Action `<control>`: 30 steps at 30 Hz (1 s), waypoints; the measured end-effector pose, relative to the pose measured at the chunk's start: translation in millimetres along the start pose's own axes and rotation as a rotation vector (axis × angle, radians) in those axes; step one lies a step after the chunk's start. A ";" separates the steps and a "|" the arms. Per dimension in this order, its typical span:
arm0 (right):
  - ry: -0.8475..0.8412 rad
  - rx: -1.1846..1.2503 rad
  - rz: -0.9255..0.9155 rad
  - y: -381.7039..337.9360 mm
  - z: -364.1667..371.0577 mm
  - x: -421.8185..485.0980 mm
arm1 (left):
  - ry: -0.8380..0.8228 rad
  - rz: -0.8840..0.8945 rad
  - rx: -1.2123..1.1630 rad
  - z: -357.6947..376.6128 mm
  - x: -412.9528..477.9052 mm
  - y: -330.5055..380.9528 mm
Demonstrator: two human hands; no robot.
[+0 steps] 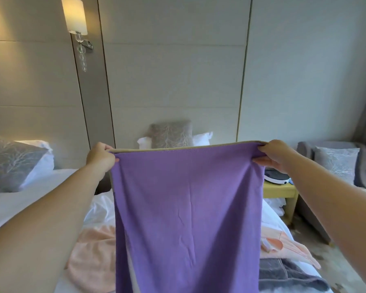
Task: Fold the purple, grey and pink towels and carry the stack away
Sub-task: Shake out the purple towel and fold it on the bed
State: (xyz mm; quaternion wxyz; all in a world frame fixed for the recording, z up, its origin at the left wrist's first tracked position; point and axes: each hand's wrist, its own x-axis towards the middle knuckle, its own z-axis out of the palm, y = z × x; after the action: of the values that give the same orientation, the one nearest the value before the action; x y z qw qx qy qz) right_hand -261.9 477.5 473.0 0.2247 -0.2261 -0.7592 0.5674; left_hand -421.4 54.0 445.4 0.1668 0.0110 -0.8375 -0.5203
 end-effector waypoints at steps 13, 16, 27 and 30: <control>0.138 0.386 -0.468 -119.7 -7.2 32.6 | 0.303 0.409 -0.317 -27.7 76.4 127.2; 0.135 0.382 -0.451 -102.2 -7.6 8.6 | 0.208 0.397 -0.383 -45.4 54.0 111.3; 0.010 -0.134 0.086 147.4 -0.8 -157.6 | -0.313 0.111 -0.077 -100.6 -117.8 -114.4; -0.057 -0.242 0.184 201.5 6.0 -220.8 | -0.389 0.000 0.087 -115.6 -167.0 -171.5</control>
State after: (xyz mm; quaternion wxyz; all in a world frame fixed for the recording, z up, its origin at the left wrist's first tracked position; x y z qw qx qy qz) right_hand -71.8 392.0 258.7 0.1211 -0.3041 -0.8041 0.4963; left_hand -256.7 -92.9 297.2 0.0013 -0.0823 -0.8757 -0.4758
